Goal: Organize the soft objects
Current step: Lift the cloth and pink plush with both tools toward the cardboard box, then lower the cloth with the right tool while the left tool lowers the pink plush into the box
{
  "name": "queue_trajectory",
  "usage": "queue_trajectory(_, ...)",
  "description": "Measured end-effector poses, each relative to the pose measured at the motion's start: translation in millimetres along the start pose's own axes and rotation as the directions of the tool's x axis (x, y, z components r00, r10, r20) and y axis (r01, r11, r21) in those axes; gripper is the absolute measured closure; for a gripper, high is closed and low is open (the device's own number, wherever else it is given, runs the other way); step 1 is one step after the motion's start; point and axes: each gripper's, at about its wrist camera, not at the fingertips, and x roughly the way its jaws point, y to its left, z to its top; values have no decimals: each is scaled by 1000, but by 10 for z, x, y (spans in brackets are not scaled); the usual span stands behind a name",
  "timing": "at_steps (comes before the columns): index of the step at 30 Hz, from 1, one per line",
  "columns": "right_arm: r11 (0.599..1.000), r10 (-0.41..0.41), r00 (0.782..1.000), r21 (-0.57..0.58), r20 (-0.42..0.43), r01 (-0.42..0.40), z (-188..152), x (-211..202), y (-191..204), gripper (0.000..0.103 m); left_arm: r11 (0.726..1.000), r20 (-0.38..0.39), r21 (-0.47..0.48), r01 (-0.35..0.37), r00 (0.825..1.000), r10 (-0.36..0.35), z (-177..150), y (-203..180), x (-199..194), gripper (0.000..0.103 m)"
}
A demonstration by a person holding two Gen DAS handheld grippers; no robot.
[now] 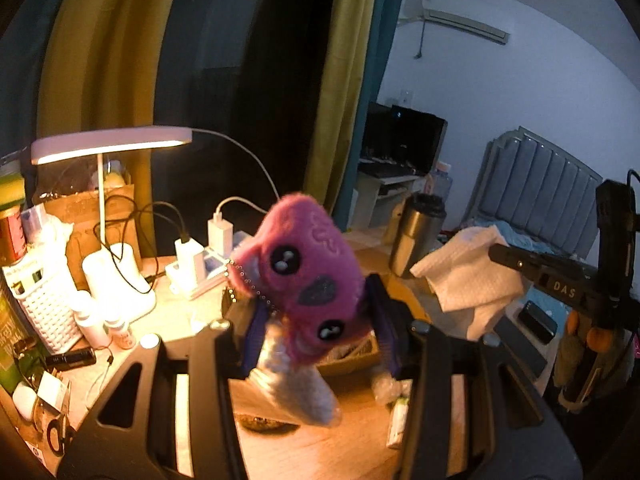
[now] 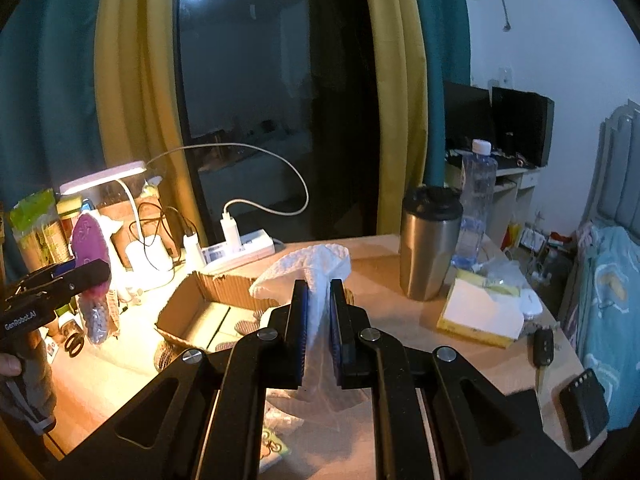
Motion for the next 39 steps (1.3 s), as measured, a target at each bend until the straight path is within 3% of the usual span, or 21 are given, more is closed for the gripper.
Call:
queue_trajectory(15, 999, 35, 999, 0, 6, -35, 158, 365, -36, 91, 999, 15, -5, -40, 999, 40, 172, 38, 325, 56)
queue_trajectory(28, 997, 74, 994, 19, -85, -73, -32, 951, -96, 91, 997, -88, -7, -82, 993, 81, -62, 193, 1001, 56)
queue_trajectory(39, 996, 90, 978, 35, -185, -85, -311, 1421, -93, 91, 999, -166, 21, -48, 985, 51, -247, 141, 1374, 56)
